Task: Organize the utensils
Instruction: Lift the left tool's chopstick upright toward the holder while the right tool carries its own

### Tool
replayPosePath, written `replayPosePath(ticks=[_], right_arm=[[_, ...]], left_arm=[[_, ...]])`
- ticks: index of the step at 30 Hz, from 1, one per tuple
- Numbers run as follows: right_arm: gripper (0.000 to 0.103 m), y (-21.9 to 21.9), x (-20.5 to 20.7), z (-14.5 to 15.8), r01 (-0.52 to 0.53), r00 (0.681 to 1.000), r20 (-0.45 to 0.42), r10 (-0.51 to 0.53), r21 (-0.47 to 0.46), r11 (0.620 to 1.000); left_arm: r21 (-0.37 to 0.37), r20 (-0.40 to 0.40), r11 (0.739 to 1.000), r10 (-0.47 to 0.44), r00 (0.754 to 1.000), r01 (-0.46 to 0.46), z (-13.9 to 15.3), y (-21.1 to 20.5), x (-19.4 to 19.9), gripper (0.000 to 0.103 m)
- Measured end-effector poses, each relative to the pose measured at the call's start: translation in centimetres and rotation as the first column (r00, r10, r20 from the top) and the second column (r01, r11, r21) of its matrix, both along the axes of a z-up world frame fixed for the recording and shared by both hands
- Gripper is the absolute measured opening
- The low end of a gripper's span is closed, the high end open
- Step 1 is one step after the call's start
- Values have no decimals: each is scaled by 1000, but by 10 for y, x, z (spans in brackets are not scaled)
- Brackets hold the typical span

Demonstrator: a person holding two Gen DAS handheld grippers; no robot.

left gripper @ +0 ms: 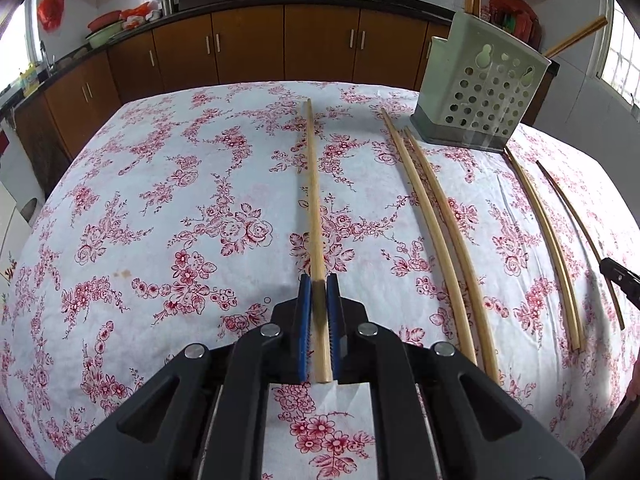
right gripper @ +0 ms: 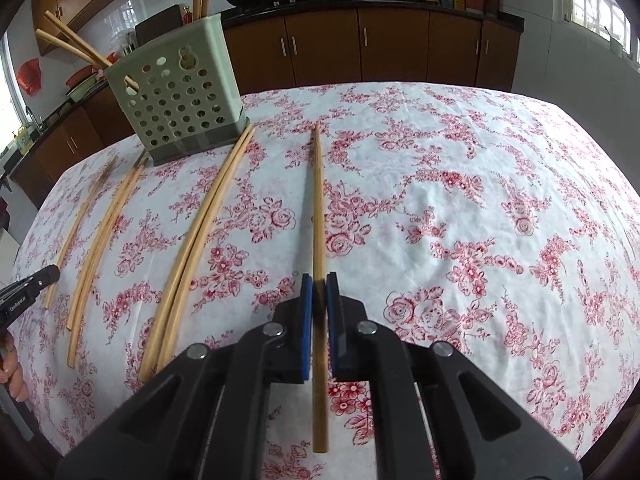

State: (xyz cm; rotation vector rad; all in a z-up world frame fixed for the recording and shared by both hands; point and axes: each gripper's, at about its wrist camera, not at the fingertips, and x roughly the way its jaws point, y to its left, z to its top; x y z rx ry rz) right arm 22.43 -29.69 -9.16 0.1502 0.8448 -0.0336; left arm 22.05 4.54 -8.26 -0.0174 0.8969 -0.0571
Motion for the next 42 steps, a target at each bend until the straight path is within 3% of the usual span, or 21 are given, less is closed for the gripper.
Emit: replayPosePath(ticks=[12, 22, 28, 35, 42], right_arm=[[8, -13, -6, 59, 20, 986, 167, -24, 24, 1000], [8, -25, -10, 104, 40, 948, 313, -57, 61, 997], [8, -24, -9, 118, 29, 931, 362, -49, 62, 998], [8, -23, -6, 123, 16, 926, 377, -35, 55, 998], [8, -25, -12, 167, -82, 901, 433, 19, 128, 988]], left_arm=[[-79, 195, 996, 49, 980, -34, 72, 20, -12, 8], [-143, 360, 988, 103, 927, -54, 133, 27, -18, 7], [-150, 419, 987, 112, 901, -53, 155, 27, -17, 7], [-142, 425, 989, 105, 899, -48, 159, 26, -13, 7], [-166, 470, 985, 46, 881, 37, 200, 14, -21, 7]])
